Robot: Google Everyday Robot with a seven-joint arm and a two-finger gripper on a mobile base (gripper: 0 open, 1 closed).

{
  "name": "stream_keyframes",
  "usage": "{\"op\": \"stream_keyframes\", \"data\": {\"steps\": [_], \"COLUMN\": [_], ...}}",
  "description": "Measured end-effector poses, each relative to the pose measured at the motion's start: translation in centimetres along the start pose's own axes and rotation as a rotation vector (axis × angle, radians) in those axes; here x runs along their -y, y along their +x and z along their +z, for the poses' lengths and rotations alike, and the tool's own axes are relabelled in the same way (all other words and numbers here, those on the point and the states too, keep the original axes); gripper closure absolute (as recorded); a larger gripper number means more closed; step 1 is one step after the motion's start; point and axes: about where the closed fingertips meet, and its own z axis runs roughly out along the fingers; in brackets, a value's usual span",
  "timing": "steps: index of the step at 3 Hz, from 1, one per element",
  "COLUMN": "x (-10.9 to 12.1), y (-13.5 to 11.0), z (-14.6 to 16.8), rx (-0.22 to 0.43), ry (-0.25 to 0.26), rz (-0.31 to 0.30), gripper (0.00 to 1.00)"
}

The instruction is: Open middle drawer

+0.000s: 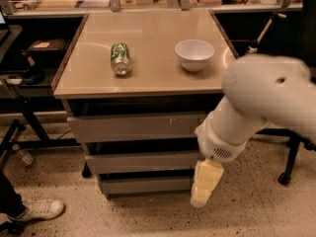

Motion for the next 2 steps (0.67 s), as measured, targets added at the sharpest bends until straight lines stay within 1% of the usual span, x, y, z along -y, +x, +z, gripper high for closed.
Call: {"op": "stream_keyframes", "data": {"steps": [1,2], "x": [-1.03,-0.93], "y": [1.00,0.90], "z": [1.40,1.28], "rx": [-0.017,-0.015], "ry": [-0.029,-0.027], "rz": [0.007,0.006], "gripper": [0.00,0.00]}}
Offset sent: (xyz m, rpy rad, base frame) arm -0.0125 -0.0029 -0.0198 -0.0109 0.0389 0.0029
